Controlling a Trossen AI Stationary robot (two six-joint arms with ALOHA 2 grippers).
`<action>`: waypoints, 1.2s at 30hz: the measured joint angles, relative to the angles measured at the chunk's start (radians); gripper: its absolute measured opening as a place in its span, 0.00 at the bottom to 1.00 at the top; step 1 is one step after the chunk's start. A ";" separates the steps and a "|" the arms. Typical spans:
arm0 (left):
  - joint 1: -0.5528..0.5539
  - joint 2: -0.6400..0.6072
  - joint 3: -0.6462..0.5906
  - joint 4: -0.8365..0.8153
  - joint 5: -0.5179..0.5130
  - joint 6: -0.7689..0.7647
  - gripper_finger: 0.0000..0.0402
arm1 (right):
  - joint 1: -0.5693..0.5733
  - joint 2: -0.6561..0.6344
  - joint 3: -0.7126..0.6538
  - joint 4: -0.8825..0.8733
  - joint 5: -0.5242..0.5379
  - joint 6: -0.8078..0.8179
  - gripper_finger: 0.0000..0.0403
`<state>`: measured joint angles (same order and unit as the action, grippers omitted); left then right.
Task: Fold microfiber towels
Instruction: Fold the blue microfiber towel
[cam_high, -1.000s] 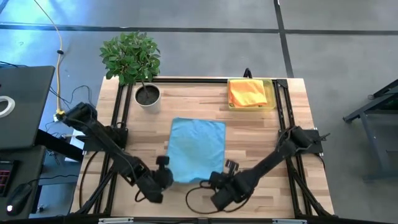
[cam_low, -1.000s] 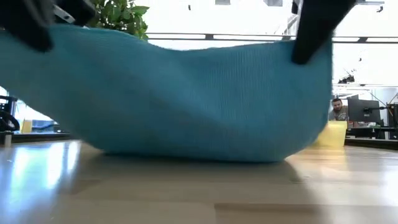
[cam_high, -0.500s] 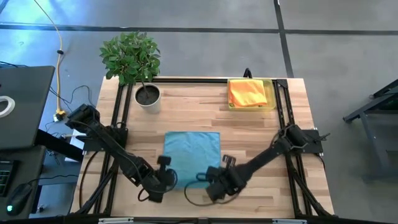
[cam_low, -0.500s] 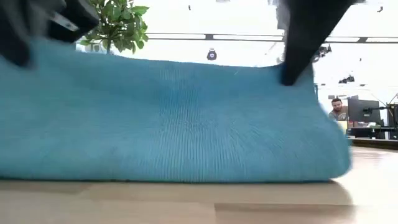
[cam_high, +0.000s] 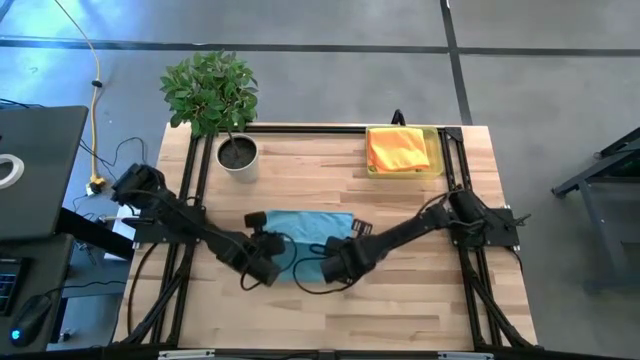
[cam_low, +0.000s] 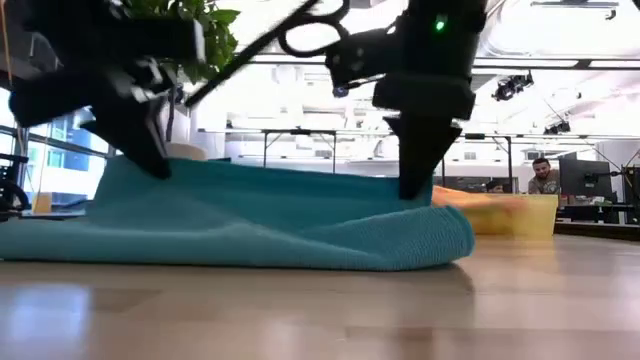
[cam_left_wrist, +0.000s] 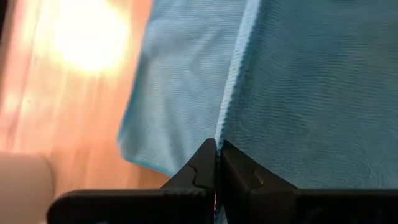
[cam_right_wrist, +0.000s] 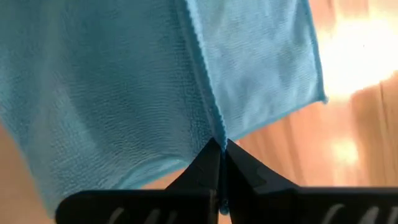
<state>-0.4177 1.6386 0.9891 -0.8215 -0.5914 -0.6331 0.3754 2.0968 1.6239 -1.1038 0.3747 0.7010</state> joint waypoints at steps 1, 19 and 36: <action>0.018 0.000 -0.008 0.005 -0.005 0.010 0.01 | -0.010 -0.001 -0.006 0.007 0.003 -0.020 0.00; 0.282 0.000 -0.079 0.140 -0.007 0.235 0.01 | -0.197 -0.002 -0.069 0.047 0.044 -0.259 0.00; 0.339 0.075 -0.078 0.168 -0.044 0.327 0.21 | -0.231 -0.052 -0.069 -0.125 0.147 -0.252 0.33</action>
<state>-0.0788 1.7138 0.9111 -0.6538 -0.6357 -0.3059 0.1440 2.0449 1.5551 -1.2287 0.5220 0.4493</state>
